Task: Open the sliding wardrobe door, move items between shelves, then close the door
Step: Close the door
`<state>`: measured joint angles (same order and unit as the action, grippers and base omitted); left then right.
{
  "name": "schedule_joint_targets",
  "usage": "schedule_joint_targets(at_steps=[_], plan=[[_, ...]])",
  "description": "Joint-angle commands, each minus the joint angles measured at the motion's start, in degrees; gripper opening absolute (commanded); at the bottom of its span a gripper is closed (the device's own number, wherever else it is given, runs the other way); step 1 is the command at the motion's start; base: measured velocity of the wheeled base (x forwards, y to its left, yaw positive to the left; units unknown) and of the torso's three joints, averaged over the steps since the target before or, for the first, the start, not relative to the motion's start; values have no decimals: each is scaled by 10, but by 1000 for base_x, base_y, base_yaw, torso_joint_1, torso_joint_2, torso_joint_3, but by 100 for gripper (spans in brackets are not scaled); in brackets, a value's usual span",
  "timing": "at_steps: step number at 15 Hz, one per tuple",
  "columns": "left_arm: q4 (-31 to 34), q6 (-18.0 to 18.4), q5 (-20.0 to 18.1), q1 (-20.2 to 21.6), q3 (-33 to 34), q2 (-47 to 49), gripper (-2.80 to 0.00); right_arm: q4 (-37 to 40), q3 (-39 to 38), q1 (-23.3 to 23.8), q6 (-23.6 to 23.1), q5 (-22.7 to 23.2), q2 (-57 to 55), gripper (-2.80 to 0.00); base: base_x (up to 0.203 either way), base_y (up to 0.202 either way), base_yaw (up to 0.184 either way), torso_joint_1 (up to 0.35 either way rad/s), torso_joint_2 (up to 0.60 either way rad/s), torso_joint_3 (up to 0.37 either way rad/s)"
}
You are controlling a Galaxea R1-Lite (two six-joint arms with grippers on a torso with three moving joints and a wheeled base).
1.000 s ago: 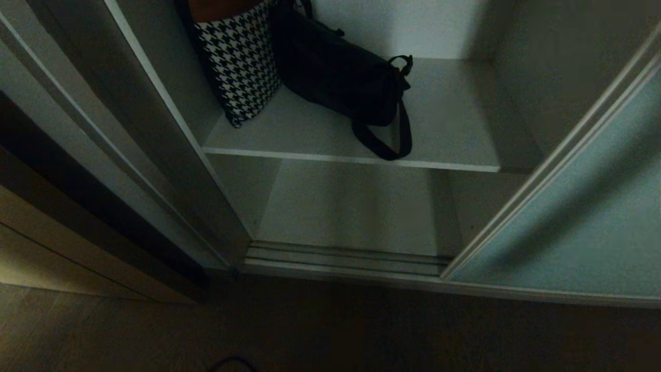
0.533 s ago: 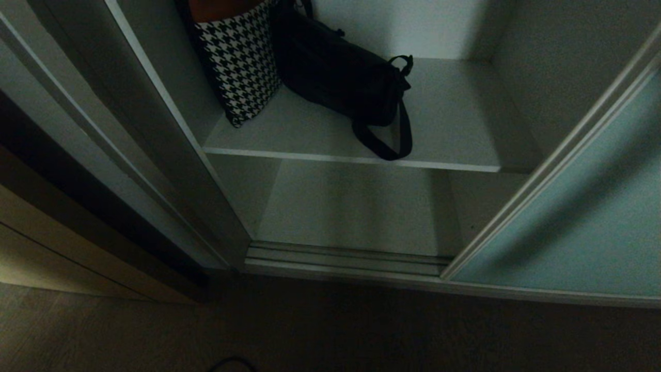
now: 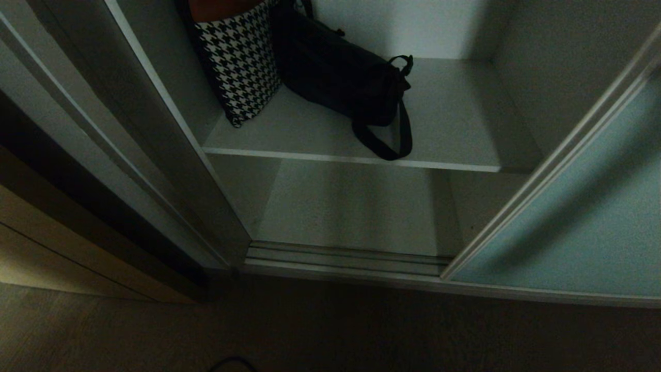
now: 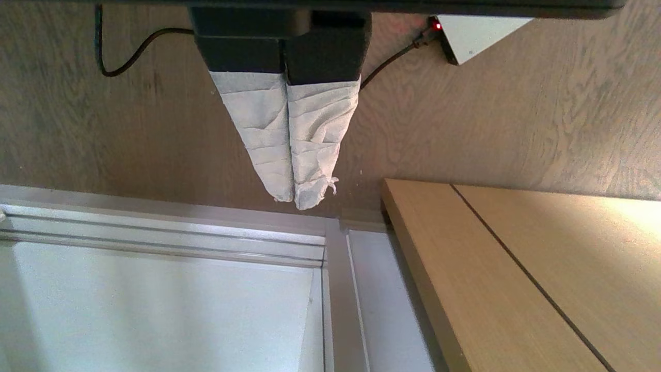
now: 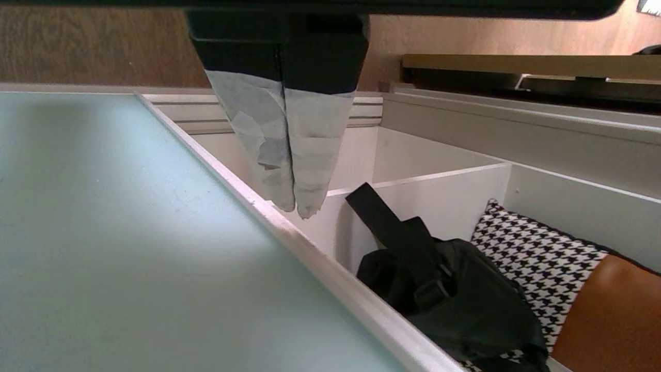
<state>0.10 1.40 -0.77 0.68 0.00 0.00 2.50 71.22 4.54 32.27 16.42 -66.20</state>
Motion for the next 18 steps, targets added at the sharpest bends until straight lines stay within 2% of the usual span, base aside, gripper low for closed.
schedule_joint_targets(at_steps=[1, 5, 9, 18], plan=[[0, 0, 0, 0, 0, 0, -280, 0, -1, -1, 2, 1, -9, -280, 0, 0, 0, 0, 0, 0], [0, 0, 0, 0, 0, 1, -280, -2, -8, -1, 0, 0, -6, -280, 0, 0, 0, 0, 0, 0], [0, 0, 0, 0, 0, 1, -280, -59, -27, -1, 1, 0, -12, -280, 0, 0, 0, 0, 0, 0], [0, 0, 0, 0, 0, 1, -280, -87, -38, -4, -2, 5, -20, -280, 0, 0, 0, 0, 0, 0]])
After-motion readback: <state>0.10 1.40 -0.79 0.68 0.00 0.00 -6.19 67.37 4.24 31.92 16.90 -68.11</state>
